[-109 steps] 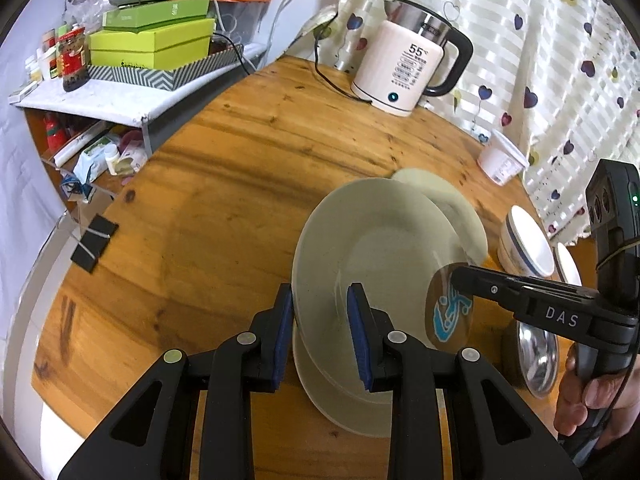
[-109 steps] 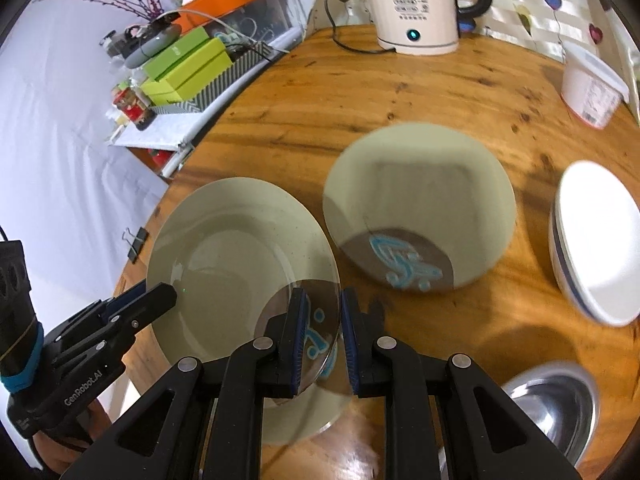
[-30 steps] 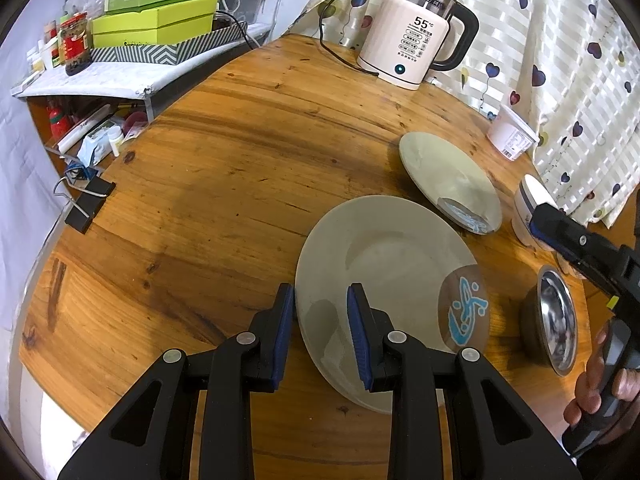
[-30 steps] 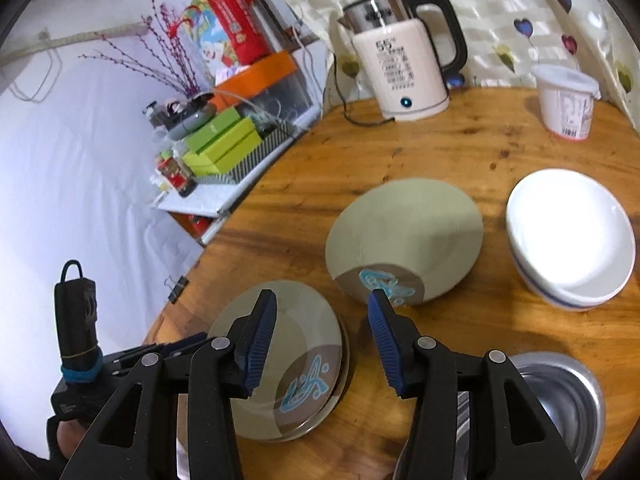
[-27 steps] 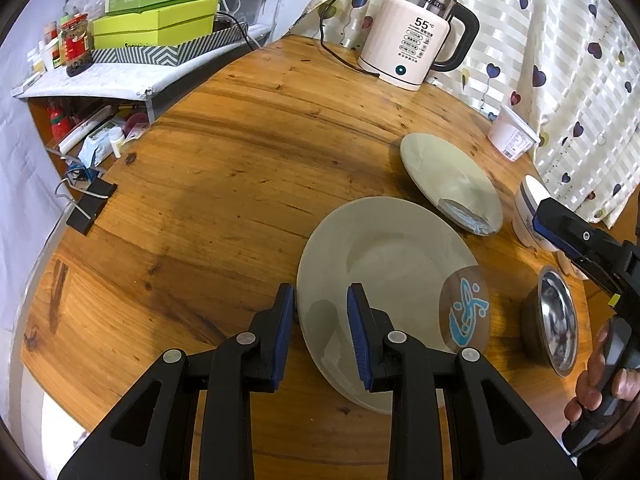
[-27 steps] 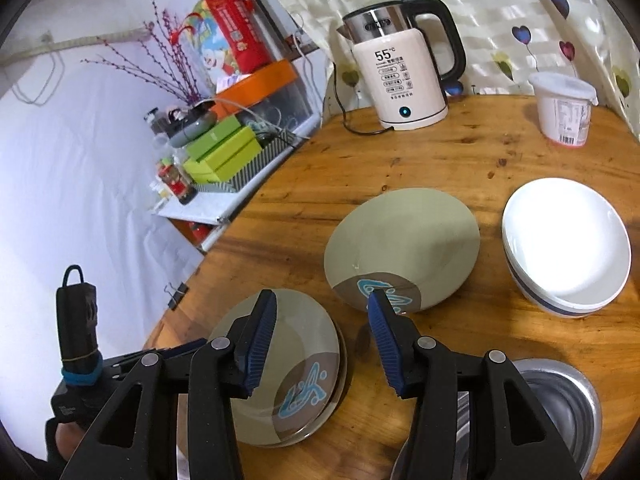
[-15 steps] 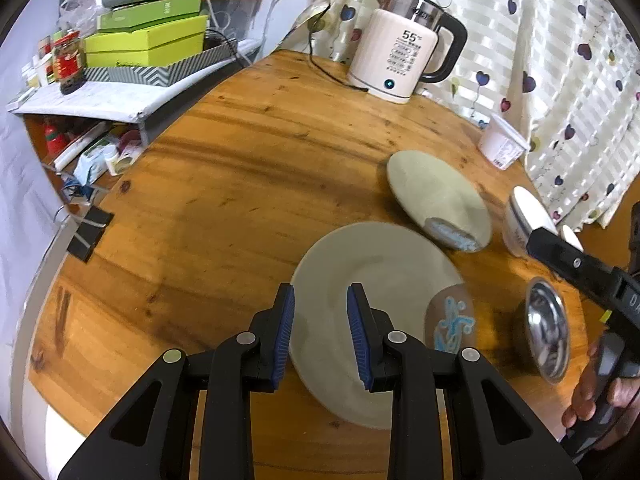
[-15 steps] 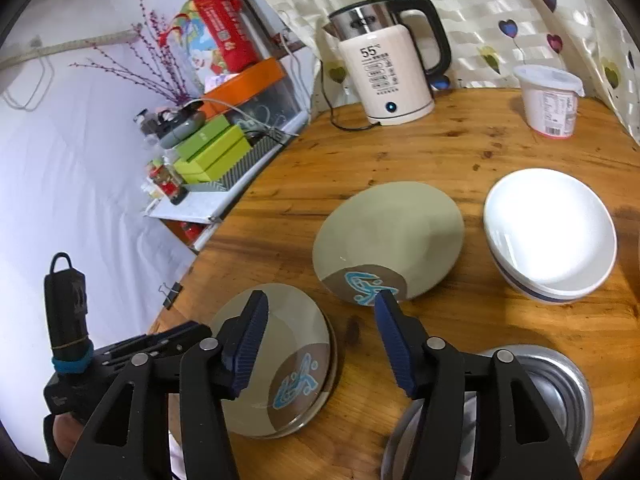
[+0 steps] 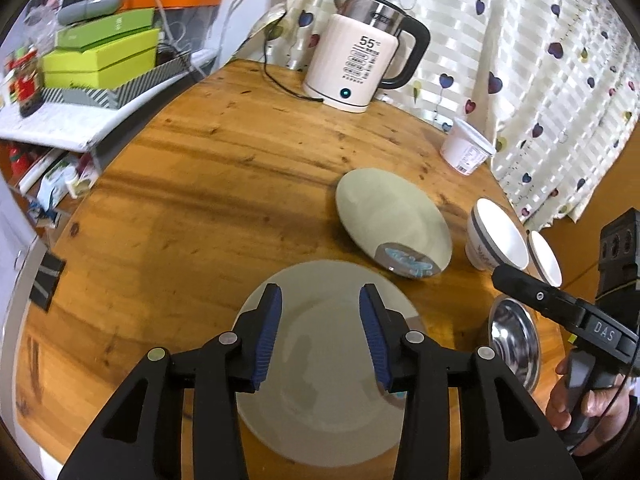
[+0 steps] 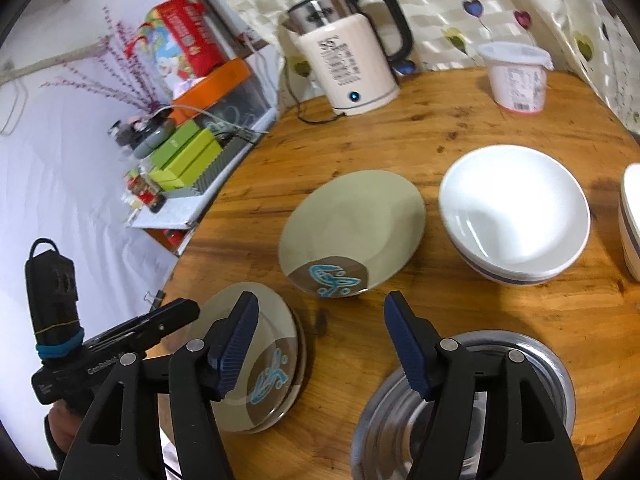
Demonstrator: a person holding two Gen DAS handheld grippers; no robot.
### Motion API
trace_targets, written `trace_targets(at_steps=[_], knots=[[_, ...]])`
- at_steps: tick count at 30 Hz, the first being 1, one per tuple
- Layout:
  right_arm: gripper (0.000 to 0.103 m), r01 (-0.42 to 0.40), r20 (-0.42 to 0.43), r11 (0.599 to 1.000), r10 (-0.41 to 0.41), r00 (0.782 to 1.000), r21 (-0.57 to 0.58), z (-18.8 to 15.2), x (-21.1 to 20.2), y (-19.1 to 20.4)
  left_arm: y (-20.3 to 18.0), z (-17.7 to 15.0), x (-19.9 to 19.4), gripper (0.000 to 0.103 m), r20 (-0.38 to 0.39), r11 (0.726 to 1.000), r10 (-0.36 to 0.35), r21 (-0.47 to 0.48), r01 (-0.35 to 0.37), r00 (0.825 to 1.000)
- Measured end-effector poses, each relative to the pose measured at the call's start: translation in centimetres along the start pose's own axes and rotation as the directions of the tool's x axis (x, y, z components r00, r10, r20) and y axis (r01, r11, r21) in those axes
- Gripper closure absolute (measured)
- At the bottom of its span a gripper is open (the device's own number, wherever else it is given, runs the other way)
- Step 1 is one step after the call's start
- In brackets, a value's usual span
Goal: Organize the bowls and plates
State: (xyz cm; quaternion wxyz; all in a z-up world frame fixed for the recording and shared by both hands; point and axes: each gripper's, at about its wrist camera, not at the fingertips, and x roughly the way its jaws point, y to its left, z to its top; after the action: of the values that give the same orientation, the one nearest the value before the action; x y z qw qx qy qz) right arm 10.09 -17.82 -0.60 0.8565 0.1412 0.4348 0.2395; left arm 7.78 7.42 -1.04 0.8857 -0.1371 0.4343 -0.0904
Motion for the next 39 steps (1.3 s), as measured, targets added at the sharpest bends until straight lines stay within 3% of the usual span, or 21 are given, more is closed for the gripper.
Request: trace_targets(at_steps=[25, 35, 39], knots=[[0.037, 0.076, -0.075, 0.990, -0.067, 0.995, 0.118, 2.2, 3.0, -2.5, -1.8, 4.5, 5.1, 0.060, -0.073, 0.995, -0.015, 0.092, 0.022, 0.997], [0.037, 0.107, -0.102, 0.984, -0.093, 0.990, 0.141, 2.9, 4.3, -2.9, -2.0, 6.2, 8.3, 0.060, -0.135, 0.992, -0.047, 0.107, 0.062, 0.990], [0.037, 0.113, -0.116, 0.983, -0.096, 0.989, 0.148, 3.2, 5.0, -3.2, -2.0, 6.5, 9.2, 0.060, -0.147, 0.991, -0.028, 0.122, 0.046, 0.989]])
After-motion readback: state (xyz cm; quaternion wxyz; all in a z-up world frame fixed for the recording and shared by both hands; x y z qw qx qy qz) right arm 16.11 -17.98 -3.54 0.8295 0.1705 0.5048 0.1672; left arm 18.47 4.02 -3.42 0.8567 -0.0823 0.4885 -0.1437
